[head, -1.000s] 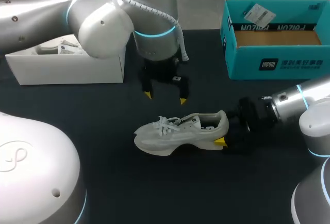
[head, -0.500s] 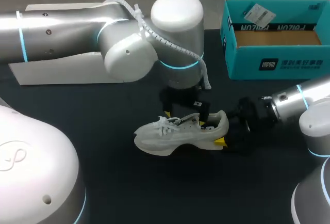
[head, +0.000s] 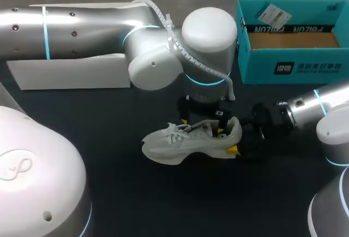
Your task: Take the shoe out of the shoebox, open the shoe tongue, remove and reinsert the insole, then place the shoe into the shoebox
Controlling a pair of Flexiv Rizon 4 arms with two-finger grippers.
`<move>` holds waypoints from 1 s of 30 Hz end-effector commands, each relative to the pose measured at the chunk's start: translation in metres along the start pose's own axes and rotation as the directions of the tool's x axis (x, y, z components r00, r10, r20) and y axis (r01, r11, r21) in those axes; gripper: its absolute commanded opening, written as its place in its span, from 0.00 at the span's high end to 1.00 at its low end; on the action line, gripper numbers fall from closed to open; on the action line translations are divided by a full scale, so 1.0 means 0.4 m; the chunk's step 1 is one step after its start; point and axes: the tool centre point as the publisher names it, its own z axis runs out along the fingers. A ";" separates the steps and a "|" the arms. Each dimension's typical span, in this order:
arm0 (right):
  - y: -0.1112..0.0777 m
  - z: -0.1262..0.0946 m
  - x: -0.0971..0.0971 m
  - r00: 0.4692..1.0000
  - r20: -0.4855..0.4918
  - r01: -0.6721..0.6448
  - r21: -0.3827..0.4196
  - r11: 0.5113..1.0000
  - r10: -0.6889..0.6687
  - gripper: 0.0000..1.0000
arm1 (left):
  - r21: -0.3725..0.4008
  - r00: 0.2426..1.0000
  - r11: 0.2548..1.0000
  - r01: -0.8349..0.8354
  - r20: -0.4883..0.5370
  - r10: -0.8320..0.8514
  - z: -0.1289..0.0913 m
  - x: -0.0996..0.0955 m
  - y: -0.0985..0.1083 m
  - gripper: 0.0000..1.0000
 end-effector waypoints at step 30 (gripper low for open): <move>-0.009 0.013 0.003 1.000 0.002 -0.001 0.003 1.000 0.001 1.00 | -0.081 0.988 0.989 0.121 0.110 -0.112 -0.041 -0.111 0.032 0.53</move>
